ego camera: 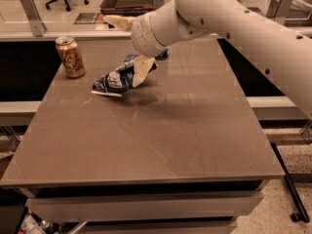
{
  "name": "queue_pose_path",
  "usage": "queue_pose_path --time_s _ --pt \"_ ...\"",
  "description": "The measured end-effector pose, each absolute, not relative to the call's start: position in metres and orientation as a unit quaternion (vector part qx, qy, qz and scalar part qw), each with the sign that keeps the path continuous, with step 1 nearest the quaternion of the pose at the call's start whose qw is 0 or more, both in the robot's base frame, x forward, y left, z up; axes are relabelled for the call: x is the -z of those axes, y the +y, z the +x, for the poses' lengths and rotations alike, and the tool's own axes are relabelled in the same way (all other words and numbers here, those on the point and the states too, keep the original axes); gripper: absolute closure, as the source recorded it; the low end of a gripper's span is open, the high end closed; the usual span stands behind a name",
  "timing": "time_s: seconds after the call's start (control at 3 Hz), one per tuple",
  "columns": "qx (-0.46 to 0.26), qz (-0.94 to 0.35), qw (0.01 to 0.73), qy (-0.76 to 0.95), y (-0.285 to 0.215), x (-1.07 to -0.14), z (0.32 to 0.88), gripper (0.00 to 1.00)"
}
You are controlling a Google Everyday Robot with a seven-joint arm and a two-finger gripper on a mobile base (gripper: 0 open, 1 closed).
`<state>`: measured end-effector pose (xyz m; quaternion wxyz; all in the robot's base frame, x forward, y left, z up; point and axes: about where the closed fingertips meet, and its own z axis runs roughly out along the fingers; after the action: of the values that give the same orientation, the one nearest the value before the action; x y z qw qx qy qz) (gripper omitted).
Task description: Move blue chip bag near orange can
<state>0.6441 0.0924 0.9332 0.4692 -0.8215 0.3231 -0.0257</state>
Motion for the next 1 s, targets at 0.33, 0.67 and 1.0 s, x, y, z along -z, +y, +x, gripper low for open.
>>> queue_pose_path --time_s 0.33,0.67,1.0 --pt "0.03 -0.819 0.464 0.337 0.079 -0.94 0.641 0.0" --pt "0.056 -0.806 0.457 0.373 0.044 -0.955 0.63 0.0" --pt "0.095 -0.782 0.457 0.413 -0.002 -0.974 0.622 0.0"
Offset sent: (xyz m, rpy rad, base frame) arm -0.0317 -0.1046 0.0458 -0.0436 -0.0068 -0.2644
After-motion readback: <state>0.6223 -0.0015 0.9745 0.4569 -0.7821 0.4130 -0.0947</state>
